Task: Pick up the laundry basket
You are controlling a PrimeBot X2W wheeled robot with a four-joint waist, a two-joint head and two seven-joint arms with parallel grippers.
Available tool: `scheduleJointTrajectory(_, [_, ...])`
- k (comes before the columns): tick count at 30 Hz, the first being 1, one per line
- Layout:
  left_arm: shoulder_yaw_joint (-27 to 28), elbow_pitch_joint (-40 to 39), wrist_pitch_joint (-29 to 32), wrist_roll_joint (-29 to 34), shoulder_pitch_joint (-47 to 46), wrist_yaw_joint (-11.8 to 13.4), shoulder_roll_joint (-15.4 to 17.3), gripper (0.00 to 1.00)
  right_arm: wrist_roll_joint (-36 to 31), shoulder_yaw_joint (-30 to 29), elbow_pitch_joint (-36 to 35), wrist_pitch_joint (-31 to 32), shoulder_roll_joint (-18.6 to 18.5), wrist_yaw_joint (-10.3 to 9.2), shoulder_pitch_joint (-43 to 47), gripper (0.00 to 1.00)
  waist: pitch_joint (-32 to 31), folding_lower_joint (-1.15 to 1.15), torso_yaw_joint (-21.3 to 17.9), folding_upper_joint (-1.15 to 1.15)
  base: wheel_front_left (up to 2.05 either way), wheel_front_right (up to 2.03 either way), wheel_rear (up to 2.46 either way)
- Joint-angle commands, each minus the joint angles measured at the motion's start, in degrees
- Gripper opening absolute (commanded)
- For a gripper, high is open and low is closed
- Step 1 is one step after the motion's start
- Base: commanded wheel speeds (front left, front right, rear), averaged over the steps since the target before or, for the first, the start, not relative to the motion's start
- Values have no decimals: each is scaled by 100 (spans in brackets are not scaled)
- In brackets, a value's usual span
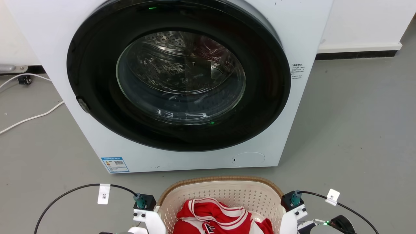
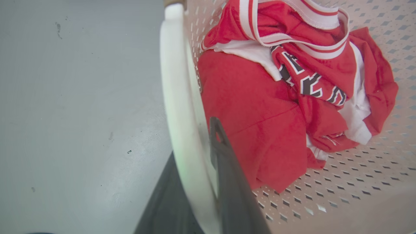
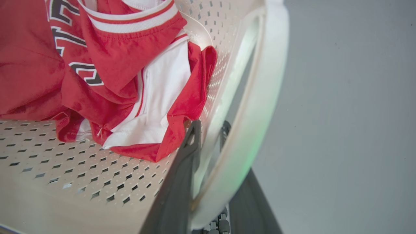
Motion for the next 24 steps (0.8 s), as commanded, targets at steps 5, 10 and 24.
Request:
scheduleJointTrajectory(5, [-83,-28,-90,-78,-140,-61,-23,0,66,137,10,-11,0,26,-77,0,2,0,-2,0,0,0,0])
scheduleJointTrajectory(10, [-160,-19,-124,-144,-150,-61,-25,0,170,233,32,-32,-8,26,-96,0,5,0,-8,0,0,0,0])
scheduleJointTrajectory(24, [-366,1,-192,-348,-180,-61,-12,0,413,465,80,-73,-12,26,-127,0,-25,0,-16,0,0,0,0])
